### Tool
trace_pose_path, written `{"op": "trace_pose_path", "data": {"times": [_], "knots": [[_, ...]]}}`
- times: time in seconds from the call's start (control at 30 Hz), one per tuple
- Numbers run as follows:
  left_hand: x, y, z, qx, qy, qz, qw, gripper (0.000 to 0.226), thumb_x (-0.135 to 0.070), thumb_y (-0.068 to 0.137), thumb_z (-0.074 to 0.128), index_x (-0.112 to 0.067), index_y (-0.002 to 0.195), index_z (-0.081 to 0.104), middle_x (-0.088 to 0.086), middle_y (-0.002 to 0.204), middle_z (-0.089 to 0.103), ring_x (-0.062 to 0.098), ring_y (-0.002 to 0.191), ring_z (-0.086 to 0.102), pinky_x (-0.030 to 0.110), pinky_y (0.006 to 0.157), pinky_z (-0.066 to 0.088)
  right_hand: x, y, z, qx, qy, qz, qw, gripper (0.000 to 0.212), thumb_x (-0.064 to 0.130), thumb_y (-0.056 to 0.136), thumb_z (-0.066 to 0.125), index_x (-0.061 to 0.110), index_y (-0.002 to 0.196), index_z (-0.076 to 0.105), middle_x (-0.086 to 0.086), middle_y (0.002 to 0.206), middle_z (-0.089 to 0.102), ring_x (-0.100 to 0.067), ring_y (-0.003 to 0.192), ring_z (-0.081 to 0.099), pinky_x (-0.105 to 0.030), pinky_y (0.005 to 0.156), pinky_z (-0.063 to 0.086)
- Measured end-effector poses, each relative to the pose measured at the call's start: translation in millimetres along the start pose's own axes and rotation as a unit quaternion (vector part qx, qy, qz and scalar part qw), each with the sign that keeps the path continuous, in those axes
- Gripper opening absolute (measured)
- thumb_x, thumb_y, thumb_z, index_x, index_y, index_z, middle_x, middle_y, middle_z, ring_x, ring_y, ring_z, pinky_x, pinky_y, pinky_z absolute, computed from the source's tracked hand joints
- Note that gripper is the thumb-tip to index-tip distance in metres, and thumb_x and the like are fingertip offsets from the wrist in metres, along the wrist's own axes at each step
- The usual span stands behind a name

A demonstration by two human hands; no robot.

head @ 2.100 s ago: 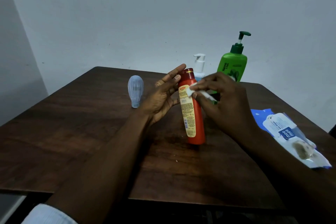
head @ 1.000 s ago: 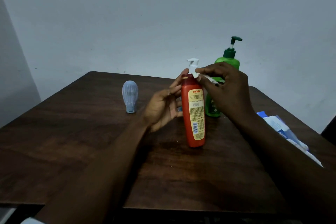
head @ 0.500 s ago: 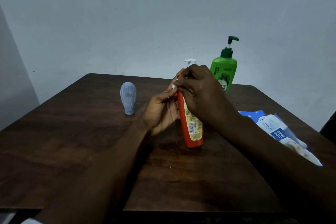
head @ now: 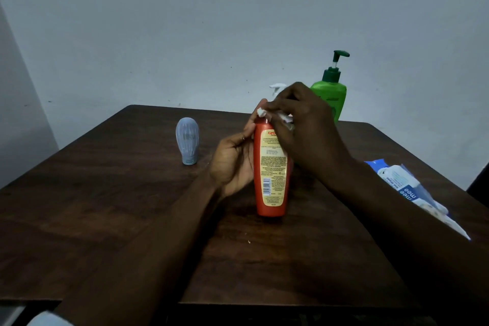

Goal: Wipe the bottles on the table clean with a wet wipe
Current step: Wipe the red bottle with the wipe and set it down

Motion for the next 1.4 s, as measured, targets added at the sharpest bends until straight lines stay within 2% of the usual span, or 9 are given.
{"op": "trace_pose_path", "data": {"times": [0.13, 0.33, 0.47, 0.63, 0.7, 0.9, 1.0, 1.17, 1.4], "knots": [[0, 1, 0, -0.002, -0.021, -0.002, 1.0, 0.056, -0.035, 0.105, 0.036, -0.021, 0.159, 0.026, 0.013, 0.152, 0.045, 0.028, 0.136, 0.048, 0.048, 0.112, 0.043, 9, -8, 17, 0.05, -0.044, -0.043, 0.997, 0.018, 0.012, 0.091, 0.068, 0.008, 0.106, 0.076, -0.009, 0.102, 0.061, -0.025, 0.095, 0.059, -0.035, 0.078, 0.051], [-4, 1, 5, 0.037, -0.026, -0.005, 0.999, 0.083, -0.079, 0.09, 0.028, -0.031, 0.157, 0.03, 0.015, 0.162, 0.032, 0.032, 0.153, 0.021, 0.053, 0.125, 0.009, 24, -41, 33, 0.13, -0.055, -0.076, 0.987, 0.019, 0.012, 0.087, 0.068, 0.006, 0.103, 0.076, -0.012, 0.102, 0.06, -0.027, 0.095, 0.06, -0.039, 0.078, 0.055], [-4, 2, 3, 0.041, -0.018, -0.004, 0.999, 0.089, -0.084, 0.083, 0.027, -0.034, 0.156, 0.032, 0.017, 0.159, 0.037, 0.038, 0.148, 0.032, 0.056, 0.122, 0.021, 33, -74, 38, 0.19, -0.063, -0.088, 0.976, 0.022, 0.018, 0.09, 0.067, 0.012, 0.11, 0.074, -0.009, 0.107, 0.06, -0.026, 0.098, 0.061, -0.043, 0.079, 0.058], [-1, 3, 5, 0.048, -0.004, -0.008, 0.999, 0.087, -0.082, 0.082, 0.032, -0.036, 0.155, 0.032, 0.018, 0.16, 0.034, 0.042, 0.139, 0.035, 0.071, 0.116, 0.017, 42, -111, 40, 0.237, -0.049, -0.11, 0.964, 0.031, 0.028, 0.092, 0.051, 0.017, 0.108, 0.074, -0.005, 0.105, 0.061, -0.02, 0.091, 0.061, -0.03, 0.072, 0.054], [2, 4, 3, 0.046, 0.001, -0.019, 0.999, 0.078, -0.077, 0.088, 0.032, -0.036, 0.154, 0.035, 0.019, 0.159, 0.035, 0.04, 0.134, 0.043, 0.073, 0.11, 0.027, 44, -122, 39, 0.246, -0.038, -0.115, 0.962, 0.029, 0.027, 0.093, 0.053, 0.017, 0.107, 0.075, -0.005, 0.102, 0.061, -0.019, 0.088, 0.062, -0.029, 0.07, 0.055], [14, 3, -9, -0.049, 0.071, -0.051, 0.995, 0.061, -0.044, 0.105, 0.034, -0.004, 0.152, 0.036, 0.018, 0.142, 0.05, 0.028, 0.116, 0.057, 0.051, 0.102, 0.047, 27, -123, 25, 0.218, -0.008, -0.064, 0.974, 0.026, 0.03, 0.093, 0.054, 0.023, 0.107, 0.074, -0.002, 0.111, 0.064, -0.016, 0.097, 0.065, -0.03, 0.077, 0.06], [15, 0, -12, -0.078, 0.059, -0.055, 0.994, 0.06, -0.045, 0.105, 0.035, -0.005, 0.148, 0.041, 0.016, 0.135, 0.06, 0.029, 0.113, 0.061, 0.046, 0.098, 0.051, 6, -115, 16, 0.175, 0.023, -0.004, 0.984, 0.023, 0.013, 0.089, 0.071, 0.02, 0.111, 0.074, 0.001, 0.114, 0.063, -0.002, 0.102, 0.056, -0.006, 0.09, 0.045], [11, -5, -13, -0.11, 0.035, -0.05, 0.992, 0.054, -0.046, 0.105, 0.033, -0.003, 0.131, 0.055, 0.017, 0.127, 0.064, 0.03, 0.113, 0.059, 0.046, 0.098, 0.052, -35, -76, 1, 0.054, 0.076, 0.127, 0.987, 0.017, 0.023, 0.088, 0.076, 0.018, 0.104, 0.079, 0.011, 0.092, 0.063, 0.007, 0.085, 0.058, -0.002, 0.071, 0.04], [-15, -14, -21, -0.177, -0.083, 0.007, 0.981, 0.058, -0.044, 0.107, 0.031, 0.0, 0.143, 0.044, 0.02, 0.121, 0.066, 0.031, 0.108, 0.063, 0.053, 0.089, 0.054, -27, -55, 8, 0.088, 0.146, 0.171, 0.971, 0.018, 0.023, 0.087, 0.076, 0.024, 0.105, 0.079, 0.02, 0.094, 0.064, 0.009, 0.094, 0.061, -0.005, 0.071, 0.045]]}}
Point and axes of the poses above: each hand's wrist, its own y-axis towards the middle knuckle, its own z-axis out of the palm, x = y × z, the point moved 10 cm from there along y, towards the middle knuckle
